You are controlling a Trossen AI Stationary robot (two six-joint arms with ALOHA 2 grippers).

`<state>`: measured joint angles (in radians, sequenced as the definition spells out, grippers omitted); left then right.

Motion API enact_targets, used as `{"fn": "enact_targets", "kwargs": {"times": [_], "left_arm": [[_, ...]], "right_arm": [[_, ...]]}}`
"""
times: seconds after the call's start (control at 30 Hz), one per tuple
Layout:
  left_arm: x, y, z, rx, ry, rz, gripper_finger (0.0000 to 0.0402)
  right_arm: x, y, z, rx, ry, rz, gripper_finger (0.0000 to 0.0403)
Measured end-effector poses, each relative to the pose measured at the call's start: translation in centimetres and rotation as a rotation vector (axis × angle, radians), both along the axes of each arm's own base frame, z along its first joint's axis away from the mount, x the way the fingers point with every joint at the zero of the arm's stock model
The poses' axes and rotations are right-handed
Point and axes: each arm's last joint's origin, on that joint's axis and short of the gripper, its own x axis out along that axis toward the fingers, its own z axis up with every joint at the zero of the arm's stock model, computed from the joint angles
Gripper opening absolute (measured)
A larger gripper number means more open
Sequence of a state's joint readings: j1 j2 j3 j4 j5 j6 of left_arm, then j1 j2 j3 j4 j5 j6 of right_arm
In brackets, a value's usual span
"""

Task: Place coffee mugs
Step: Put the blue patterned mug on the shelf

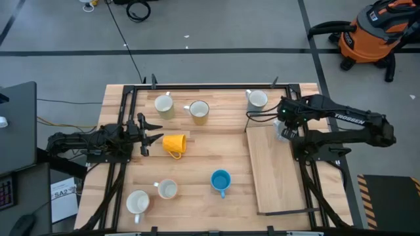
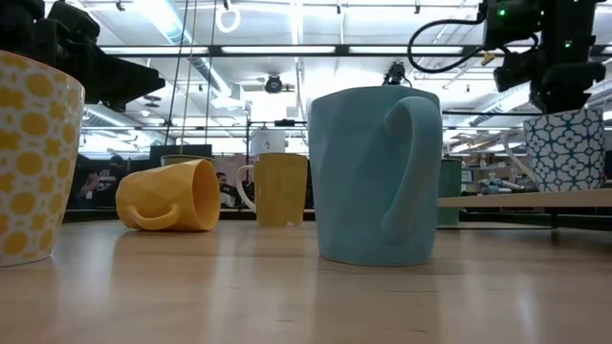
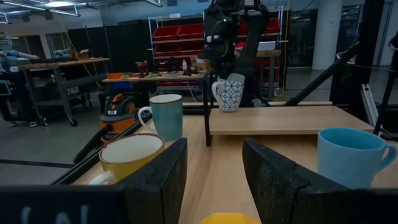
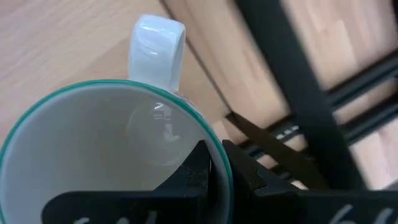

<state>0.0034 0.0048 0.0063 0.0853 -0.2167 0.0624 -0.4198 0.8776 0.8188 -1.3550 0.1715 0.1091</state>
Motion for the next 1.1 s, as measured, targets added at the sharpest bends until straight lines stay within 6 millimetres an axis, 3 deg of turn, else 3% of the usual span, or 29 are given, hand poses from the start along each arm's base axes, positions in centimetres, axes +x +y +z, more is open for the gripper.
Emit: {"fn": "enact_targets", "kwargs": {"times": [0.4, 1.1], "left_arm": [[0.0, 0.0, 0.0, 0.0, 0.0, 0.0, 0.0162], [0.0, 0.0, 0.0, 0.0, 0.0, 0.0, 0.0162]], "right_arm": [[0.0, -1.1, -0.3, -0.013, -0.011, -0.055, 0.0029], [0.1, -1.2, -0.3, 0.007, -0.01, -0.058, 0.0048]]}}
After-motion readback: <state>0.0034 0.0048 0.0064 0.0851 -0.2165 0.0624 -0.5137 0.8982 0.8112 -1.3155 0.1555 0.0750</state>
